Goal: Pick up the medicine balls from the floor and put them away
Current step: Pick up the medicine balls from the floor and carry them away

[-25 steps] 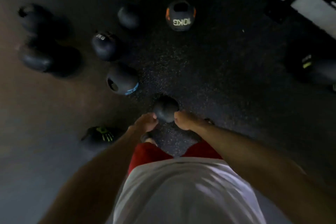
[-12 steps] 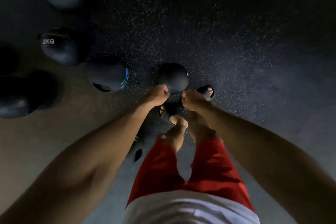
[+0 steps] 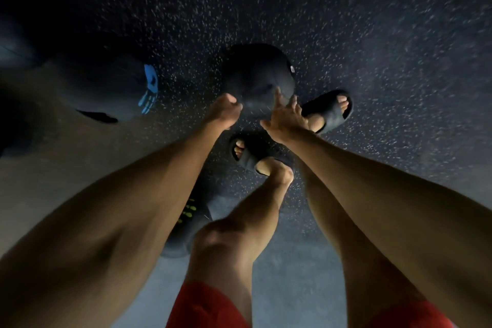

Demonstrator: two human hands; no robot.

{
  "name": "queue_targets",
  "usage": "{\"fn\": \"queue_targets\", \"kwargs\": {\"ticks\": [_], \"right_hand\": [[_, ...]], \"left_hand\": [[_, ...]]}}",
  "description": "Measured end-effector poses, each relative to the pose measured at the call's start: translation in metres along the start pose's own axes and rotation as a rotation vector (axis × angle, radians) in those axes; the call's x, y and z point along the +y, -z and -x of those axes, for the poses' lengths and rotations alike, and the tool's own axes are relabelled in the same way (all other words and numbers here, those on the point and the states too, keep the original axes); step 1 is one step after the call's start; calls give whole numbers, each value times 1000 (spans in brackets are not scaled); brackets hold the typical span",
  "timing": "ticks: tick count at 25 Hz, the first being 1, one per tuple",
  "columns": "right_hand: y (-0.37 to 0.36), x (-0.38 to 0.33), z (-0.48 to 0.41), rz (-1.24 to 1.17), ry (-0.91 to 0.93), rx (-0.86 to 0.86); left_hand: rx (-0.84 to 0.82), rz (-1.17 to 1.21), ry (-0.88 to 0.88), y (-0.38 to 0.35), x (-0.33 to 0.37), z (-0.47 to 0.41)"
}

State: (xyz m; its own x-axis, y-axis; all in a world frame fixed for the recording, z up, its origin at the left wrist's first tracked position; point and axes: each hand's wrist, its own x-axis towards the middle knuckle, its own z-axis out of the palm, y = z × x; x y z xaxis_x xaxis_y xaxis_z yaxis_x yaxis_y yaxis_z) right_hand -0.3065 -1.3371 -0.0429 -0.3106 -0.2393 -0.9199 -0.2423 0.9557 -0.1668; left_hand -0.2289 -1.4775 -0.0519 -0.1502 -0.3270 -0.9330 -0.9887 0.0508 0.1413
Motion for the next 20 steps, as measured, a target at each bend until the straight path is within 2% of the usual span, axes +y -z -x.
{"fn": "queue_targets", "kwargs": {"ticks": [3, 6, 10, 13, 15, 17, 20], "right_hand": [[-17, -7, -24, -36, -14, 6], [-22, -13, -44, -142, -56, 108], [26, -7, -86, -237, -135, 229], [78, 4, -116, -239, -149, 194], [101, 6, -132, -303, -135, 184], [115, 5, -140, -403, -112, 227], [126, 14, -135, -490, -27, 427]], "left_hand": [[45, 83, 61, -9, 0, -27], [49, 139, 145, -17, -6, -41], [-15, 112, 183, -29, -7, -62], [-8, 373, 208, -45, 39, -68], [63, 569, 206, -52, 78, -68], [201, 662, 201, -54, 105, -65], [309, 687, 135, -50, 138, -63]]}}
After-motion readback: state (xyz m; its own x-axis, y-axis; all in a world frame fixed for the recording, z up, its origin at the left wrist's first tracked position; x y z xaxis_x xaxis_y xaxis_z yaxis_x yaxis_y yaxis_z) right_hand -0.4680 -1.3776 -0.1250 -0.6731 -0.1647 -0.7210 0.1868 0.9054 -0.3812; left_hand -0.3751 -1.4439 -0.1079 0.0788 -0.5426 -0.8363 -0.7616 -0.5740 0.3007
